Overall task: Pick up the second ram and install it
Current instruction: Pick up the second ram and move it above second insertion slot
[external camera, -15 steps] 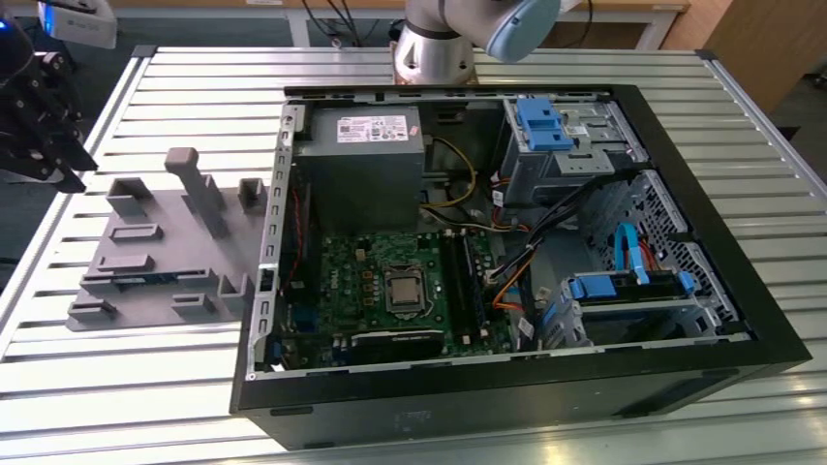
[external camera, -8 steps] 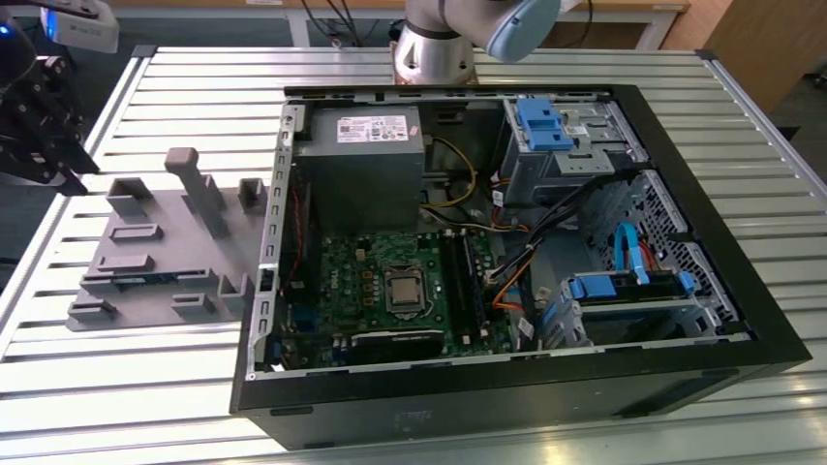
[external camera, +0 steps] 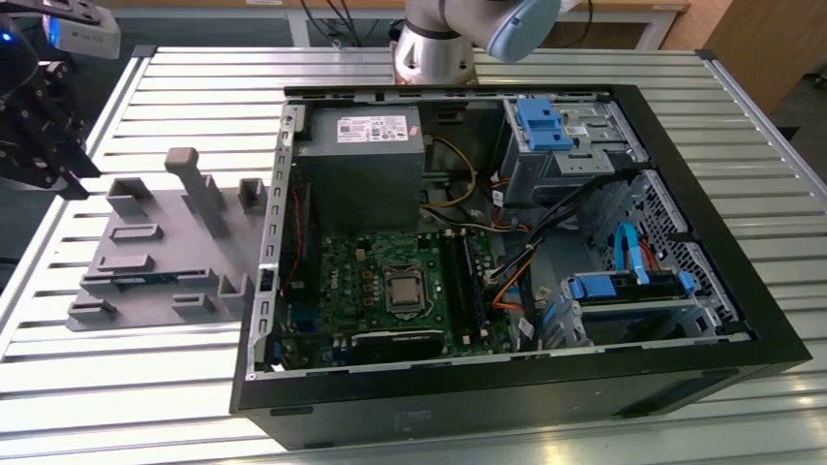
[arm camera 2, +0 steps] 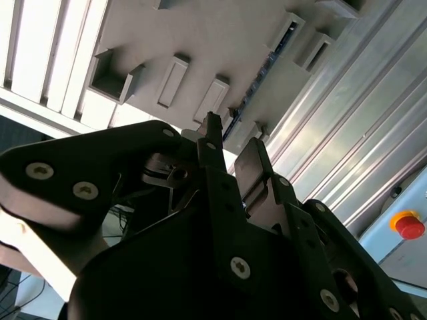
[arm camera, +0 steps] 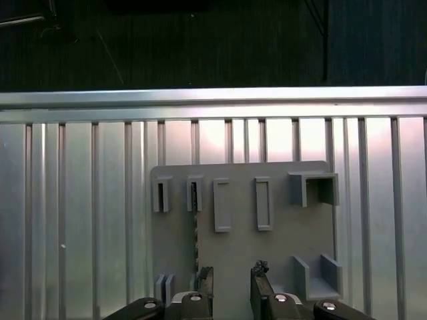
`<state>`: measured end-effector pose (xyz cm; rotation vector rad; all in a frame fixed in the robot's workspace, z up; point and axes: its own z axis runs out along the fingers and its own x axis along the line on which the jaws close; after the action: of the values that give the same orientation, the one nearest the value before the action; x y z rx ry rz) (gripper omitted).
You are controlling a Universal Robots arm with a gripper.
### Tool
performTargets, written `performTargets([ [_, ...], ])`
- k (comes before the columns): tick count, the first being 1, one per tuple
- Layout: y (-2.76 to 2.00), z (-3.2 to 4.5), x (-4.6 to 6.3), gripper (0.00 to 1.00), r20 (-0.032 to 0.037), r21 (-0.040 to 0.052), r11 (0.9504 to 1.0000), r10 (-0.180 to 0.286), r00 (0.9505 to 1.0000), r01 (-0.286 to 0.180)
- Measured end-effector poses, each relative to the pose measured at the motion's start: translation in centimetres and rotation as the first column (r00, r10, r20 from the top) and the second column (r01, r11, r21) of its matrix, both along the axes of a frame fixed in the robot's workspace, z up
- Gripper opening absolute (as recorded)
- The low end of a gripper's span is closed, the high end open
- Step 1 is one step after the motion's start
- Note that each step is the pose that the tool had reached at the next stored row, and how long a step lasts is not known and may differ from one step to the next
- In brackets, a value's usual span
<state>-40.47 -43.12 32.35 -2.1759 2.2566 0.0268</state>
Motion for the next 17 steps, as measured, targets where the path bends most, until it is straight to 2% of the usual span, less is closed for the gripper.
performTargets([
  [17, -0.17, -1.20, 0.0, 0.36, -0.0001, -0.0004, 1.0000, 0.000, 1.0000, 0.000],
])
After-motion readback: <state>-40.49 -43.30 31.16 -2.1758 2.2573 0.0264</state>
